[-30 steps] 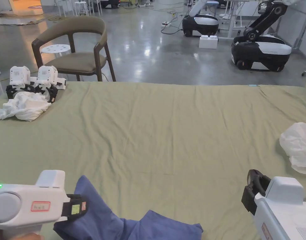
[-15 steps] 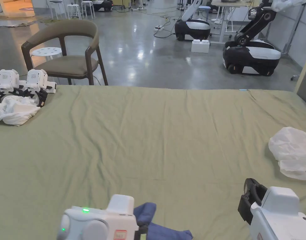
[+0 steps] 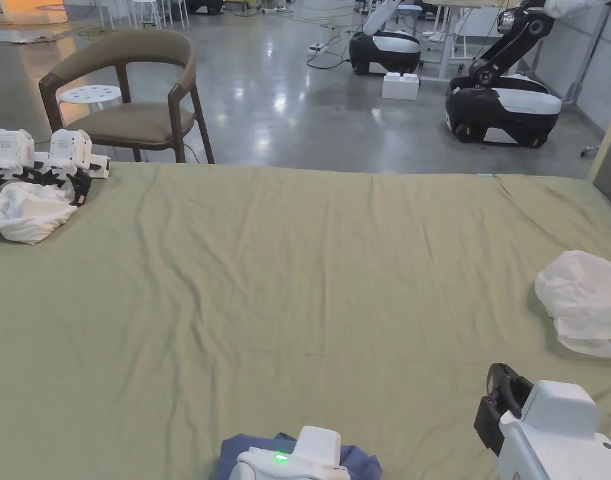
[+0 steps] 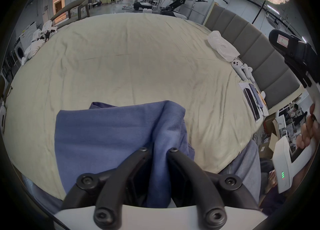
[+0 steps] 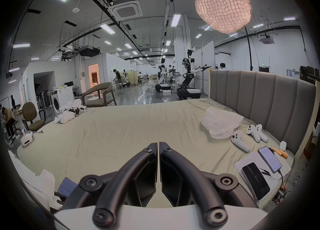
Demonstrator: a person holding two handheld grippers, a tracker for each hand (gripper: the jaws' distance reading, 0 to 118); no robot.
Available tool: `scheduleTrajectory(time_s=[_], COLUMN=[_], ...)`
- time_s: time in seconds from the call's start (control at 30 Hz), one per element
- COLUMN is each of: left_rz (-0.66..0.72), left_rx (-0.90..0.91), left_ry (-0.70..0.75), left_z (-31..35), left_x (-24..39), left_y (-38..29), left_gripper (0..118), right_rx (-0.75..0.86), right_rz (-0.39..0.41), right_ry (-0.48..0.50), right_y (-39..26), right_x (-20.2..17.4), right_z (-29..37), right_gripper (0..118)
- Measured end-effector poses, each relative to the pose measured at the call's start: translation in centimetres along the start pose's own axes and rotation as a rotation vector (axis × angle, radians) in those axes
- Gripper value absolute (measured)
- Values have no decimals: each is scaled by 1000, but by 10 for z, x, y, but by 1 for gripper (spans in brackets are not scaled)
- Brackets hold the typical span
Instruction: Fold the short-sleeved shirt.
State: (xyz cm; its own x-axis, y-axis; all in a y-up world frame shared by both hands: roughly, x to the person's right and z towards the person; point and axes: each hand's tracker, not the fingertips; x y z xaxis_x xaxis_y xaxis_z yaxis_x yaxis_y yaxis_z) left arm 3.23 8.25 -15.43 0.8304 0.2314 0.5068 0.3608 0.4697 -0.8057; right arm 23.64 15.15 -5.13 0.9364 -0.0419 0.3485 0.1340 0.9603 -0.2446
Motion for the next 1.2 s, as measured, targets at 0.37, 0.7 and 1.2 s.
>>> scheduleTrajectory(time_s=[0.37,0.7,1.2], left_rz=[137,174,113], left_rx=[93,-122,306], left_ry=[-277,-298,-274], left_z=[50,-36,42], left_x=[-29,-36,-79], left_y=[16,-12,17], left_gripper=[36,1,1], right_rx=[-11,-19,11], right_rz=[-1,1,17], right_ry=[3,-8,11], right_y=[0,-2,7], right_x=[2,4,-13], right_z=[-1,1,-5], right_gripper=[1,1,1])
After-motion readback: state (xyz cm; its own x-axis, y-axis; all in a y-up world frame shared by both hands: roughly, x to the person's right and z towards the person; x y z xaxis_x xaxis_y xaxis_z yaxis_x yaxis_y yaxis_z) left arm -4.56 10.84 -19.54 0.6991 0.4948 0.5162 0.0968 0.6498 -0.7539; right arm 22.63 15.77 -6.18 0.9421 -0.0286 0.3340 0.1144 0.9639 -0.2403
